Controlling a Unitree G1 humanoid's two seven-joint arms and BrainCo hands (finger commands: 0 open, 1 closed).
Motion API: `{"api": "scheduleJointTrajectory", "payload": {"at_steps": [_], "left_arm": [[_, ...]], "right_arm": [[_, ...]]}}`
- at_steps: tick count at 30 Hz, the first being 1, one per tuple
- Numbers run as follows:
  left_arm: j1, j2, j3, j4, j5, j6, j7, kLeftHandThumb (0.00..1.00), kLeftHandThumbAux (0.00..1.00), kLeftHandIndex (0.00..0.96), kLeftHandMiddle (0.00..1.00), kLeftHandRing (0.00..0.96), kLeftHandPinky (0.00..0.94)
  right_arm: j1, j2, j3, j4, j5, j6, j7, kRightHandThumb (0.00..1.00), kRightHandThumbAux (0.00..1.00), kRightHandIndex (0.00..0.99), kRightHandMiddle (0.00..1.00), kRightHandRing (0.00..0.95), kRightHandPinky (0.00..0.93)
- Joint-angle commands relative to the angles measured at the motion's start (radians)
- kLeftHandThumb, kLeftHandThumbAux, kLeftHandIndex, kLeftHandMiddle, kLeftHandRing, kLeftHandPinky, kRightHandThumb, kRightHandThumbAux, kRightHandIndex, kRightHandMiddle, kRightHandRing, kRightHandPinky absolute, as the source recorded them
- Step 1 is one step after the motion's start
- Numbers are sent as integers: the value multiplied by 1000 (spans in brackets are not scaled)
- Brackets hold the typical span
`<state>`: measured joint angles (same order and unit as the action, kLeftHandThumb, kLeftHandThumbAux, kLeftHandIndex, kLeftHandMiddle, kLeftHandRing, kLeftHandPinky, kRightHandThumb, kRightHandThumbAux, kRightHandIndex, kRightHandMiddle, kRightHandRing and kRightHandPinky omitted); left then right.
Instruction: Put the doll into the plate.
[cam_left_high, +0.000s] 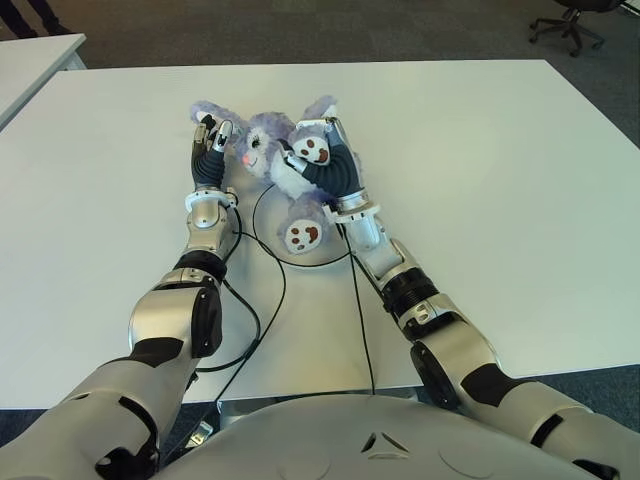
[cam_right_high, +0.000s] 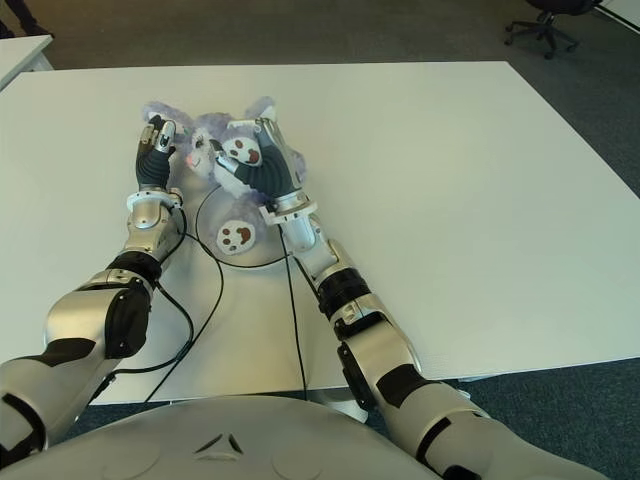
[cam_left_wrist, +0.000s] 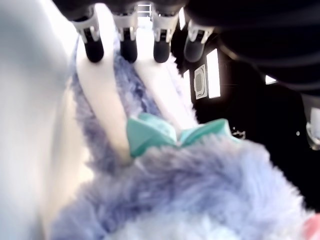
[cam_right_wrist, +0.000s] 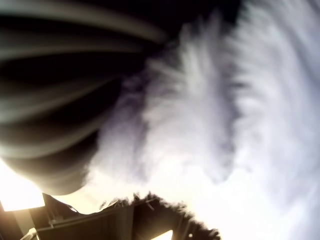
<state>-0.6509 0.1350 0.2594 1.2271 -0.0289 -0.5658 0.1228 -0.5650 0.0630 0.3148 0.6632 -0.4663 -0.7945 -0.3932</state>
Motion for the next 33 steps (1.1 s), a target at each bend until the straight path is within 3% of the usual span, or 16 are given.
{"api": "scheduleJointTrajectory", "payload": {"at_steps": [1,15,33], "left_arm": [[131,-48,-16,87,20,25,4,0,363,0,70,67,7],[136,-44,-32,89,41,29,34,0,376,0,85,76,0],[135,-43,-22,91,31,37,23,0,376,0,104,96,24]], "right_arm": [[54,6,24,74,-10,-13,8,546,751,757,874,874,876],[60,22,38,172,-11,-75,11,600,742,747,865,869,879],[51,27,39,228,-10,-86,7,575,754,764,872,879,878]]}}
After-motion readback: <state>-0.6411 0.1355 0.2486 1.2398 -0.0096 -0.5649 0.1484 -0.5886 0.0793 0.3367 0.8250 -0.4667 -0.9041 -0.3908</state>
